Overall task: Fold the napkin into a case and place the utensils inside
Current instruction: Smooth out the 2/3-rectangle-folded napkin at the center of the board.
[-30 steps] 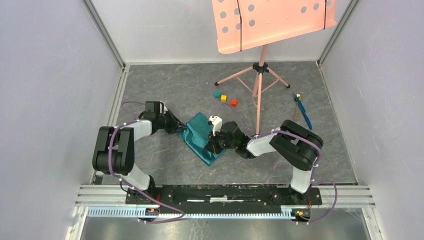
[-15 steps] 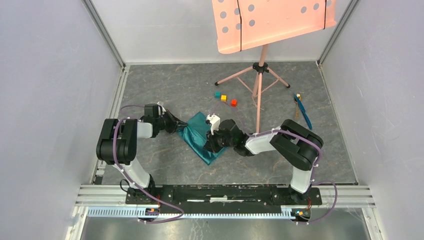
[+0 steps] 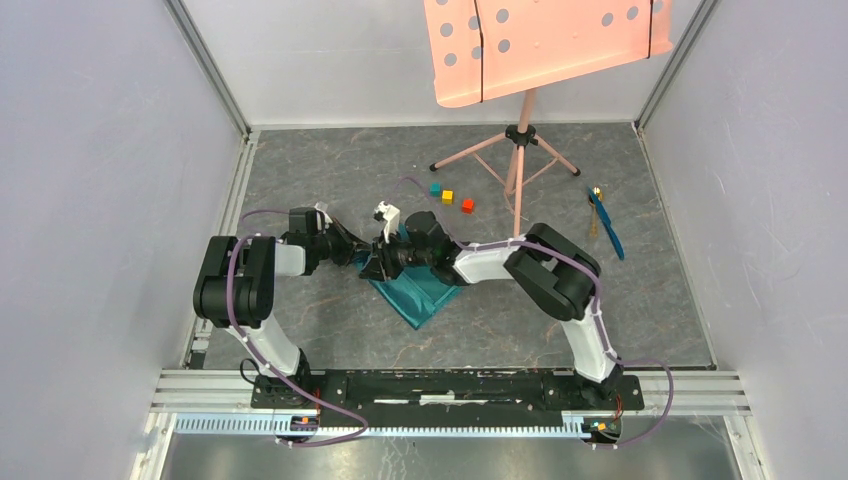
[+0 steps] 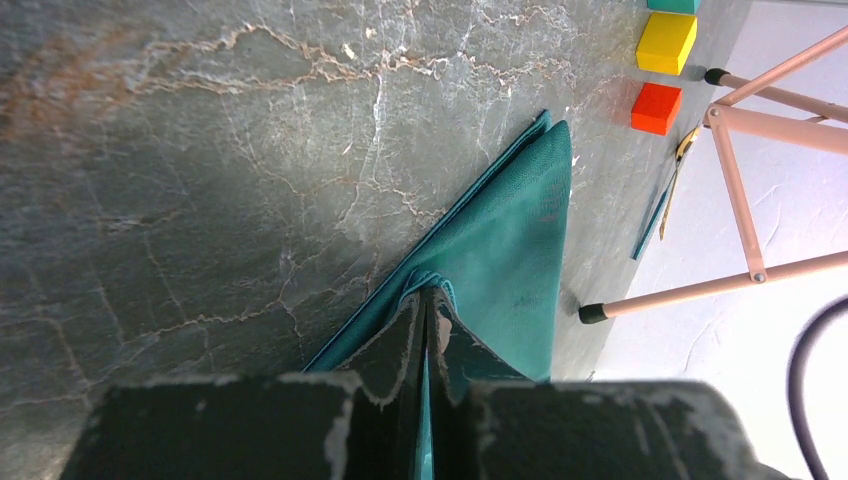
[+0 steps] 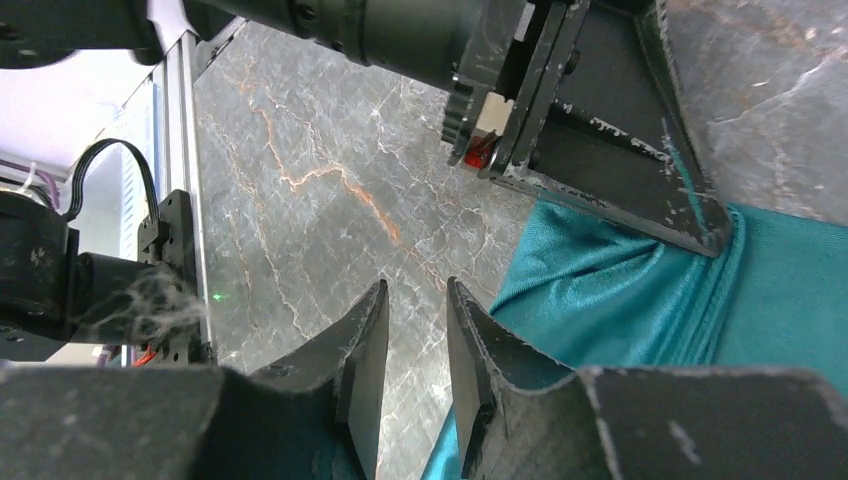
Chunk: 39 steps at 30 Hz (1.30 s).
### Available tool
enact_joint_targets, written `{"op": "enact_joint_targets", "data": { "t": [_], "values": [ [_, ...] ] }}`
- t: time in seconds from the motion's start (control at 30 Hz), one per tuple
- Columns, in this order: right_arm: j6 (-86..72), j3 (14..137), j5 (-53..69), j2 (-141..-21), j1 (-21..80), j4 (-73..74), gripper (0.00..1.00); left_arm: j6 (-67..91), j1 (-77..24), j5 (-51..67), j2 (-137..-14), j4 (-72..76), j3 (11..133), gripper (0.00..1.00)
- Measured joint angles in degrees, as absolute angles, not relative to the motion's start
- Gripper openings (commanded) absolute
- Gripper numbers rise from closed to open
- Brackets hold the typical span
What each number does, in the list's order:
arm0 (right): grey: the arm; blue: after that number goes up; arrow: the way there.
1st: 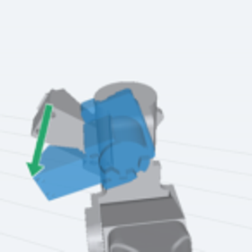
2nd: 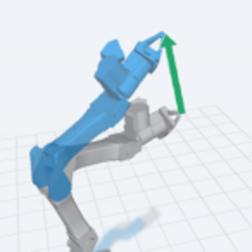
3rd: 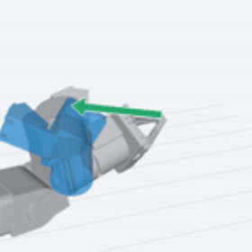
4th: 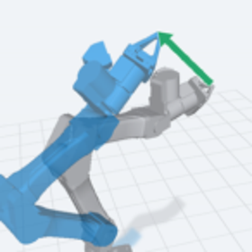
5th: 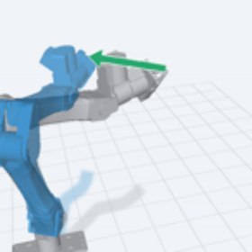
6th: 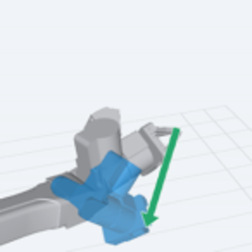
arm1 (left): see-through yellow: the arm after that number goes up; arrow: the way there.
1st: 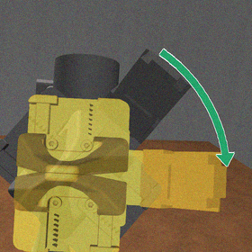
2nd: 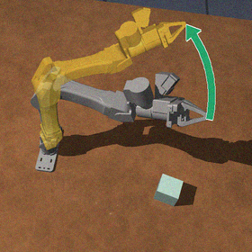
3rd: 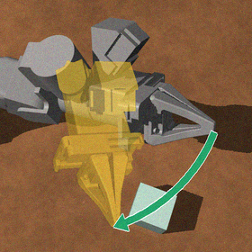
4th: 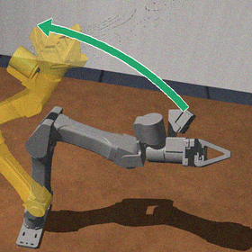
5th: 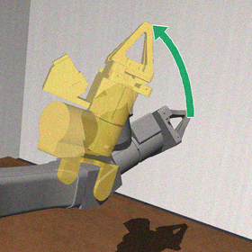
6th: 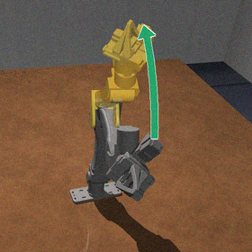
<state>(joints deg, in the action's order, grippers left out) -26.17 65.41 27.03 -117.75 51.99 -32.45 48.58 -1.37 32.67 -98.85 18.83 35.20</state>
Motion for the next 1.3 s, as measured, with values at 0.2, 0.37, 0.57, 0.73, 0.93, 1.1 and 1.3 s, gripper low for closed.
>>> {"op": "enact_joint_targets", "data": {
  "t": [0.2,0.37,0.57,0.73,0.93,1.1,1.3],
  "values": [
    [-27.79,69.43,30.57,-125.10,51.55,-32.75,0.33,48.56,-1.34,32.67,-98.85,18.55,35.22,0.07],
    [-29.28,67.90,33.10,-126.58,50.46,-34.26,0.33,48.53,-1.34,32.64,-98.85,18.26,35.31,0.06],
    [-30.61,61.17,35.44,-124.38,49.60,-39.59,0.34,48.56,-1.34,33.61,-99.70,18.33,35.64,0.06],
    [-31.55,53.87,37.65,-120.57,49.60,-42.35,0.36,48.53,-1.34,33.85,-99.90,18.06,35.94,0.06],
    [-31.64,46.65,39.94,-115.77,48.73,-42.87,0.38,48.51,-1.28,34.24,-100.25,17.41,36.49,0.06],
    [-30.30,39.88,41.19,-110.69,47.07,-42.83,0.38,48.49,-1.28,34.33,-100.31,16.60,36.88,0.07],
    [-25.34,34.48,41.43,-103.66,46.13,-38.09,0.39,48.51,-1.37,34.79,-100.33,14.85,37.91,0.38]
  ]
}}
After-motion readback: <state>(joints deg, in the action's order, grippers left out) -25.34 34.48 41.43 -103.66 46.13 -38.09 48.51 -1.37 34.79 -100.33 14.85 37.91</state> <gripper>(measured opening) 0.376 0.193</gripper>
